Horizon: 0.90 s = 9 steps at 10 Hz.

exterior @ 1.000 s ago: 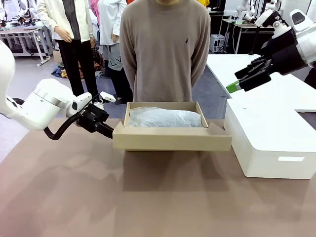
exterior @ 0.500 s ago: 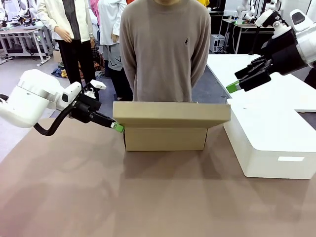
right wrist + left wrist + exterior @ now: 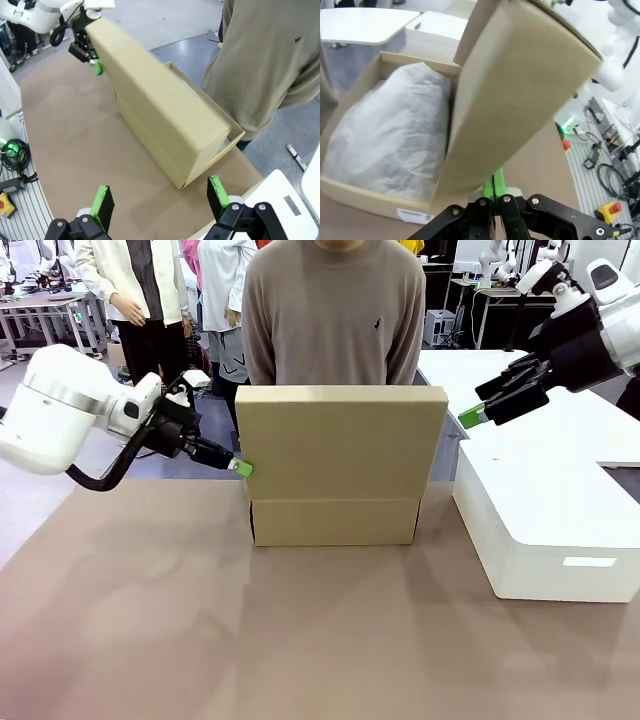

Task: Pack the shoes into the box.
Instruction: Close the Shoes Box.

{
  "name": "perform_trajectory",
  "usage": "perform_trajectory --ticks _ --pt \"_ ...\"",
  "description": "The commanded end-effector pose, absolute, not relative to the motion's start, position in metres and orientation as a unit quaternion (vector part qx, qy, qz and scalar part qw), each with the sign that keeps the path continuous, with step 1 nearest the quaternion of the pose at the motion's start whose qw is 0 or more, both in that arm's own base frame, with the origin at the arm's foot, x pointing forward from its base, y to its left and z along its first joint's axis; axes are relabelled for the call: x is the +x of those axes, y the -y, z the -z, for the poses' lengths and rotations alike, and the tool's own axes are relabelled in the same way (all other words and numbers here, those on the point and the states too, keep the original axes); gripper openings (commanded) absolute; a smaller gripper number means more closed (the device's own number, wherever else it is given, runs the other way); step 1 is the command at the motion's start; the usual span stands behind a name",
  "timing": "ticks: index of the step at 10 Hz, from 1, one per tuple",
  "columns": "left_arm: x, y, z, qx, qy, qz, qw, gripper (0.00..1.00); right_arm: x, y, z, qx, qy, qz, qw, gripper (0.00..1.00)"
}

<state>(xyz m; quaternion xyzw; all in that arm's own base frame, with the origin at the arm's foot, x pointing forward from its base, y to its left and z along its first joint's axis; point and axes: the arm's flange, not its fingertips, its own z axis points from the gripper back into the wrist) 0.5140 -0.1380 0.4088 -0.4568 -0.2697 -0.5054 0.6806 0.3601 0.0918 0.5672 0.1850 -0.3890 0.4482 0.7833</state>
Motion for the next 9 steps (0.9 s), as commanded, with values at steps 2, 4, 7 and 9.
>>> perform_trajectory --ticks 2,4,7,9 --pt "0.537 0.142 -0.421 -0.41 0.32 0.487 0.702 0.0 0.364 -0.091 -0.566 0.193 0.396 -0.455 0.774 1.0" --pt "0.555 0.133 -0.426 -0.389 0.358 0.464 0.711 0.0 0.364 -0.091 -0.566 0.193 0.396 -0.455 0.774 1.0" --pt "0.577 0.125 -0.43 -0.361 0.386 0.429 0.733 0.0 0.364 -0.091 -0.566 0.193 0.396 -0.455 0.774 1.0" --pt "0.573 0.12 -0.433 -0.363 0.372 0.441 0.731 0.0 0.364 -0.091 -0.566 0.193 0.396 -0.455 0.774 1.0"
